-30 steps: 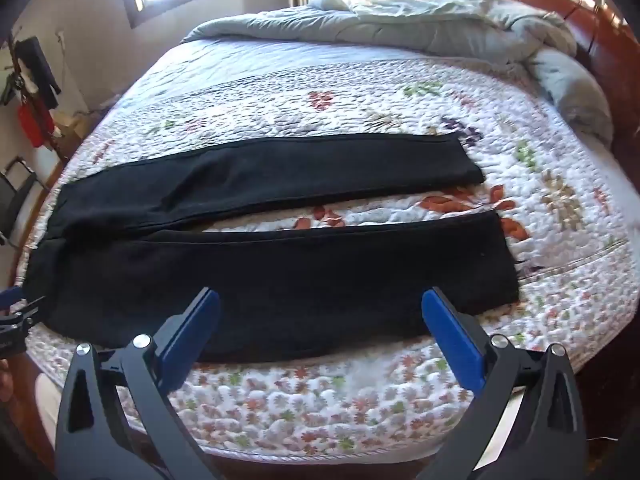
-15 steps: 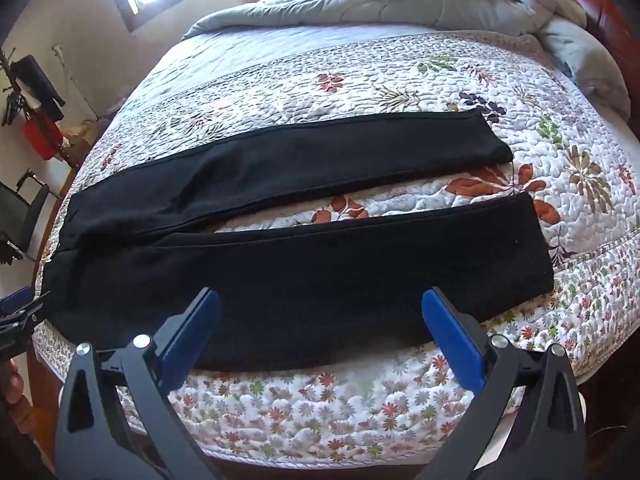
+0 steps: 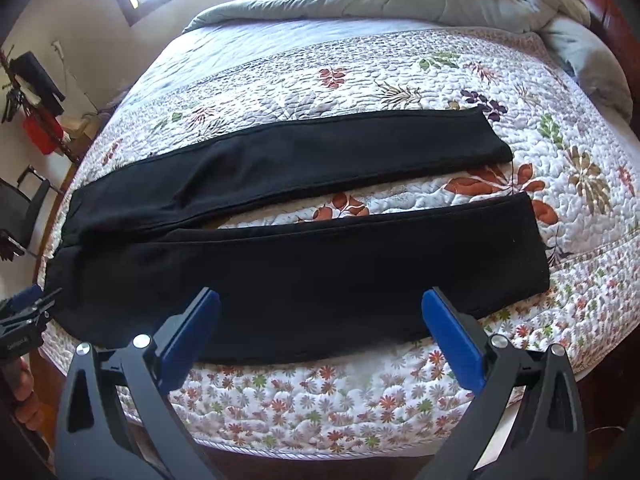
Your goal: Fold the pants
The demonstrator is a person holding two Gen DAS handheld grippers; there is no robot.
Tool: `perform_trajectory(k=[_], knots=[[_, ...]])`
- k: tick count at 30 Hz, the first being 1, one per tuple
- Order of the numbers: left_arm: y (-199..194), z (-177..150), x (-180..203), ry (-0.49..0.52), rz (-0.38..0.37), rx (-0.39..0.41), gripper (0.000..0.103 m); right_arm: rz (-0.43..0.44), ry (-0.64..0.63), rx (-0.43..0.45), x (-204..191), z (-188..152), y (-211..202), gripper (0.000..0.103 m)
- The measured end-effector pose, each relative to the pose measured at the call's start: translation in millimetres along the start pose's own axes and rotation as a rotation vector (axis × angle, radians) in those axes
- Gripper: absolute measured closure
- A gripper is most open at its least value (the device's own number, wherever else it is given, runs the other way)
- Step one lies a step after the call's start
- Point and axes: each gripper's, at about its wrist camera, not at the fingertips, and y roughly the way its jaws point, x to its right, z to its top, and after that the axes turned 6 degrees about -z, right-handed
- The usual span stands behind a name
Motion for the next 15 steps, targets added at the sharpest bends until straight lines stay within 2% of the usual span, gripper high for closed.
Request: perform_trajectory(k=[10, 15], knots=[[7, -1, 2, -0.003, -0.001, -0.014, 0.004, -0.046, -0.051, 0.020, -12, 1, -6, 0.003], [7, -1, 3, 0.000, 0.000, -0.009, 0.004, -0.032, -0.044, 0.018, -12, 2, -7, 0.003]])
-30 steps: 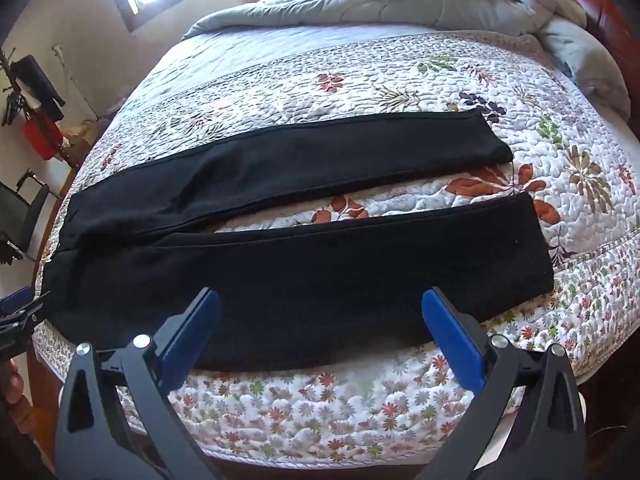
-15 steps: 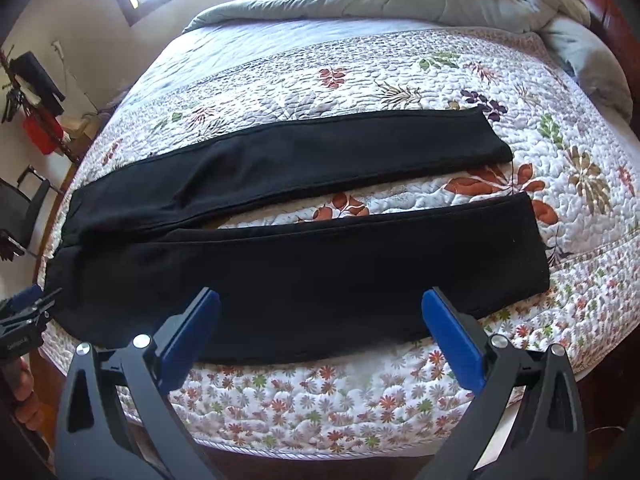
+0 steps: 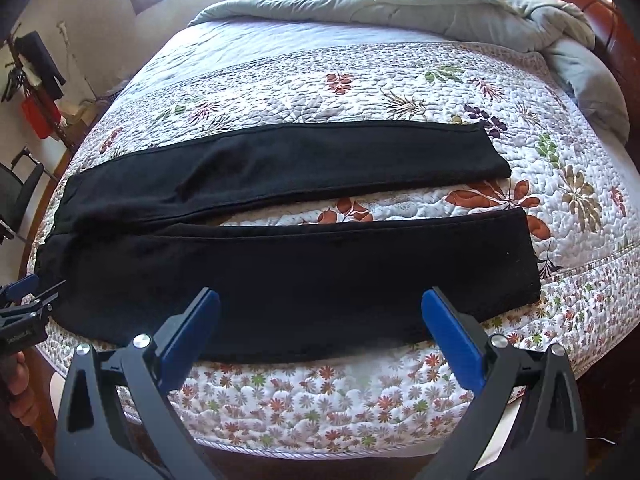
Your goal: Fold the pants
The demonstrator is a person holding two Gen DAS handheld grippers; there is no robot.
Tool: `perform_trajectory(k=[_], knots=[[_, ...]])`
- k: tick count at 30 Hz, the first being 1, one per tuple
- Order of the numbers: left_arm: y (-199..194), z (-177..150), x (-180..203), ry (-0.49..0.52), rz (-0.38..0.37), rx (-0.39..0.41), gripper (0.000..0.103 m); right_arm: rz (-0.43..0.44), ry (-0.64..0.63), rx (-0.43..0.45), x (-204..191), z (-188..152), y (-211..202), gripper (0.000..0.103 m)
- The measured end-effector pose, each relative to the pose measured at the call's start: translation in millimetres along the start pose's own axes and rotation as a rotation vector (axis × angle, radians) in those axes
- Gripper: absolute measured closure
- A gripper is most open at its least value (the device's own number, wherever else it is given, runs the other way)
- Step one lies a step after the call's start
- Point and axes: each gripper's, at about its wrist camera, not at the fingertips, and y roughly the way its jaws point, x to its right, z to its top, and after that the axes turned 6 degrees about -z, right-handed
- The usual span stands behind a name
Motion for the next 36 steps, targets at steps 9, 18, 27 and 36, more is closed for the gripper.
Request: perform_trajectory(k=[9, 18, 27, 36], knots=[[-2.6, 0.1, 1.5, 0.002, -0.006, 0.008, 0.004, 0.047, -0.007, 0.000, -2.8, -1.8, -0.3, 0.003], [-3.3, 1.6, 2.0, 0.000, -0.004, 0.012, 0.004, 0.074, -0.010, -0.010, -5.9, -4.0, 4.3, 0.003], [-3.7, 2.9, 2.7, 0.002, -0.002, 0.016, 0.004, 0.070, 0.002, -0.004, -4.5, -3.9, 4.4, 0.003], [-4.1, 3.6, 3.1, 0.002, -0.001, 0.018, 0.004, 0.098, 0.011, -0.014, -4.6, -5.0, 7.3, 0.003]])
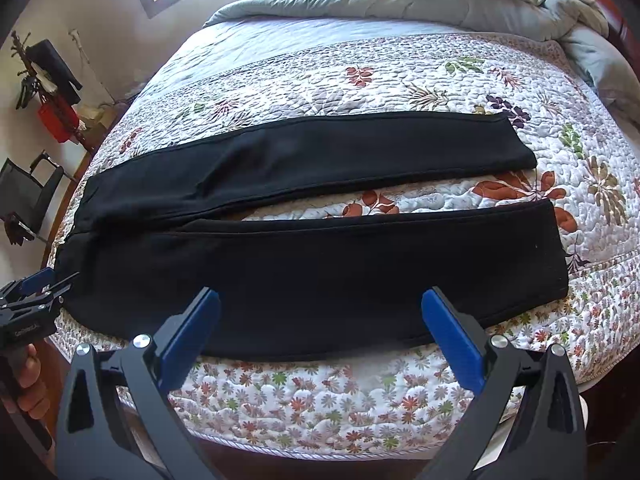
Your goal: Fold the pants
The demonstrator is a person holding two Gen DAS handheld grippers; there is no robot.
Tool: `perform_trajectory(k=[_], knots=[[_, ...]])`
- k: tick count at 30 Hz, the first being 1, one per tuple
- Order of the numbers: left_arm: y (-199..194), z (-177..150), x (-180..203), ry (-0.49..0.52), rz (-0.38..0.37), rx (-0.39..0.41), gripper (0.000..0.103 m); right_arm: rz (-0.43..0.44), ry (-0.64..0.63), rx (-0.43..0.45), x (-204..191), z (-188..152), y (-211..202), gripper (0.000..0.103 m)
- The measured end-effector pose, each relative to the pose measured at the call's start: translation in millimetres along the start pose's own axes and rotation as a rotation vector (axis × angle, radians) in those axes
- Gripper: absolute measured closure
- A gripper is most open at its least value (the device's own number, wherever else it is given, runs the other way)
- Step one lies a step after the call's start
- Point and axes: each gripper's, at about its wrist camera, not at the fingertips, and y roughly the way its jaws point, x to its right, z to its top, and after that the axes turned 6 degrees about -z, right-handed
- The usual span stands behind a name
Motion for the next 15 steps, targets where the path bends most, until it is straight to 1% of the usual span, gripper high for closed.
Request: perform_trajectory(k=[11, 13, 15], knots=[[2, 0, 0, 0.002, -0.005, -0.003, 0.004, 0.003, -0.012, 0.014, -1, -1, 3, 0.003], [10, 1, -1, 0.006, -0.024, -0.013, 0.004, 0.004, -0.032, 0.022, 1, 1, 4, 0.003], [24, 4, -3, 0.026, -0.068, -0.028, 0.004, 0.002, -0.043, 0.025, 12, 10, 8, 0.003]])
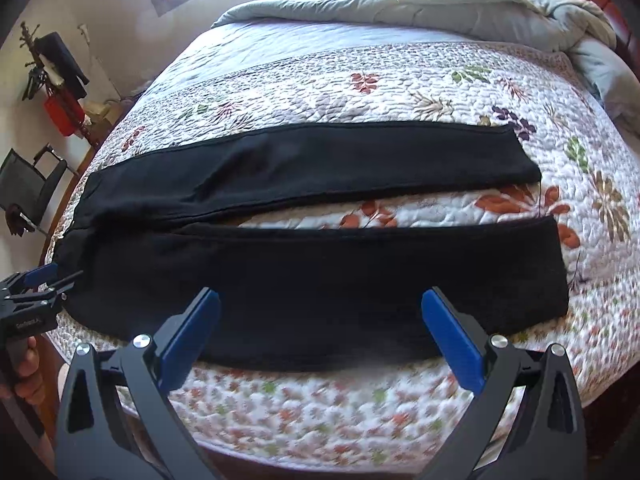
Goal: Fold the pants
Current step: 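Grasp the hem of one pant leg with the right gripper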
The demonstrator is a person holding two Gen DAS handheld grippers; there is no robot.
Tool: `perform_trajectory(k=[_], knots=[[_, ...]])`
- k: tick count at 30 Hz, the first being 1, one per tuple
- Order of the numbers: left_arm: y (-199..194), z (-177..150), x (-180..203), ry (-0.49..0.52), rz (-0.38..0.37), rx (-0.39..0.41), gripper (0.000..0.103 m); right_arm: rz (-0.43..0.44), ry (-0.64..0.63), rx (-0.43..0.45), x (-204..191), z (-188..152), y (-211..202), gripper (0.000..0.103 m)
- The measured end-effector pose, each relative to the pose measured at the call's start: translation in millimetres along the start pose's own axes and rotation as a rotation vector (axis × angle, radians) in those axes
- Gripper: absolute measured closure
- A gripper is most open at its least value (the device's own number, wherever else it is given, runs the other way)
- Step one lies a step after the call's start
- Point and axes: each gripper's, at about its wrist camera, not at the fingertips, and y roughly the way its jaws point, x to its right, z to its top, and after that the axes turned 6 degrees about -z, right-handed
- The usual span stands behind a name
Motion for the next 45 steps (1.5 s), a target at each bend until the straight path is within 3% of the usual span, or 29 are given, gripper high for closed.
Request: perform_trajectory(k=[3, 6, 8, 11, 14, 18, 21, 22, 23, 25, 26, 27, 28, 30, 35, 39, 42, 45], knots=[[21, 9, -6, 0.030, -0.054, -0.016, 0.004, -0.010, 0.041, -0.004, 40, 25, 11, 0.003], [38, 30, -11, 0.012, -0.169, -0.008, 0.004, -0.064, 0.082, -0.005, 92, 62, 30, 0.003], [49, 51, -9, 0.022, -0.181, -0.015, 0.004, -0.101, 0.079, -0.018, 123, 88, 49, 0.003], [64, 86, 4, 0.076, -0.207, -0.011, 0.004, -0.099, 0.060, -0.079, 164, 126, 88, 0.003], [83, 122, 18, 0.109, -0.285, -0.038, 0.004, -0.119, 0.051, -0.161, 198, 153, 131, 0.003], [114, 159, 37, 0.161, -0.318, -0.080, 0.004, -0.031, 0.099, -0.243, 230, 167, 176, 0.003], [137, 177, 46, 0.198, -0.331, -0.107, 0.004, -0.009, 0.068, -0.287, 230, 165, 194, 0.004], [144, 182, 50, 0.212, -0.334, -0.115, 0.004, -0.016, 0.050, -0.281, 229, 165, 195, 0.011], [153, 188, 55, 0.231, -0.341, -0.129, 0.004, -0.023, 0.020, -0.263, 226, 166, 194, 0.030], [164, 196, 60, 0.249, -0.352, -0.145, 0.004, -0.003, -0.011, -0.244, 225, 166, 188, 0.057], [171, 199, 62, 0.258, -0.367, -0.156, 0.004, -0.016, -0.023, -0.240, 226, 167, 185, 0.080], [178, 204, 67, 0.271, -0.380, -0.168, 0.004, -0.026, -0.045, -0.236, 228, 167, 181, 0.095], [182, 207, 70, 0.280, -0.387, -0.175, 0.004, -0.033, -0.066, -0.225, 230, 168, 177, 0.095], [192, 214, 78, 0.311, -0.414, -0.182, 0.004, 0.036, -0.071, -0.187, 237, 170, 159, 0.096], [207, 230, 105, 0.432, -0.496, -0.184, 0.004, 0.153, -0.118, -0.018, 240, 168, 97, 0.096], [221, 232, 130, 0.571, -0.567, -0.244, 0.004, 0.216, -0.124, 0.064, 237, 182, 68, 0.096], [222, 233, 139, 0.616, -0.652, -0.280, 0.004, 0.252, -0.138, 0.107, 233, 183, 52, 0.096], [225, 236, 142, 0.630, -0.685, -0.314, 0.004, 0.282, -0.155, 0.141, 230, 182, 41, 0.096]])
